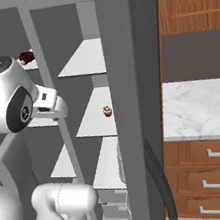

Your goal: There's a steak in the fridge that needs to be moved to the freezer for freezing. Pick up the steak from the fridge, place it on any shelf in the freezer, and close the fridge and freezer doors when done.

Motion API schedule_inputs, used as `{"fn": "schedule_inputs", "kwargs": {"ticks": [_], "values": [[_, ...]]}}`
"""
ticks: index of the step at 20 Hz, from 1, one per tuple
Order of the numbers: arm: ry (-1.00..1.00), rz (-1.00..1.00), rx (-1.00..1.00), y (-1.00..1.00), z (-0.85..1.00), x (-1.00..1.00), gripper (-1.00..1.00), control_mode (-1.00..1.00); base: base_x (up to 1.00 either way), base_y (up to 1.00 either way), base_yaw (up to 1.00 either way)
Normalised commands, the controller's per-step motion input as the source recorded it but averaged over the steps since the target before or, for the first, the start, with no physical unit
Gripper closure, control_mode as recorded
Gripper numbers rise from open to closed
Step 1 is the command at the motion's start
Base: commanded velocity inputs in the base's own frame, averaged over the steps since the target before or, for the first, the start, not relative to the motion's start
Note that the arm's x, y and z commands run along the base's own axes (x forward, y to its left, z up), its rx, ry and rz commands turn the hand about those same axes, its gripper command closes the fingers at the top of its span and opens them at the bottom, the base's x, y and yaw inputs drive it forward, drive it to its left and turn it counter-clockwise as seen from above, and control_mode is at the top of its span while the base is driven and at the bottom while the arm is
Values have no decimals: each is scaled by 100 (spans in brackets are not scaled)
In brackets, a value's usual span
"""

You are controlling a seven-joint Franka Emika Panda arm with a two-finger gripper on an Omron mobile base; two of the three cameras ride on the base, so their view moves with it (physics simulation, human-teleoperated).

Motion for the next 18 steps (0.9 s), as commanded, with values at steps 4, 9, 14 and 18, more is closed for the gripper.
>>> {"fn": "schedule_inputs", "kwargs": {"ticks": [4,9,14,18], "values": [[0,-18,0,-11,-5,-38,-100,-100,0,0,0],[0,-6,0,0,0,-15,-100,100,-33,0,-4],[0,0,0,0,0,0,-100,100,-64,0,-3],[0,0,0,0,0,0,-100,100,-76,0,-2]]}}
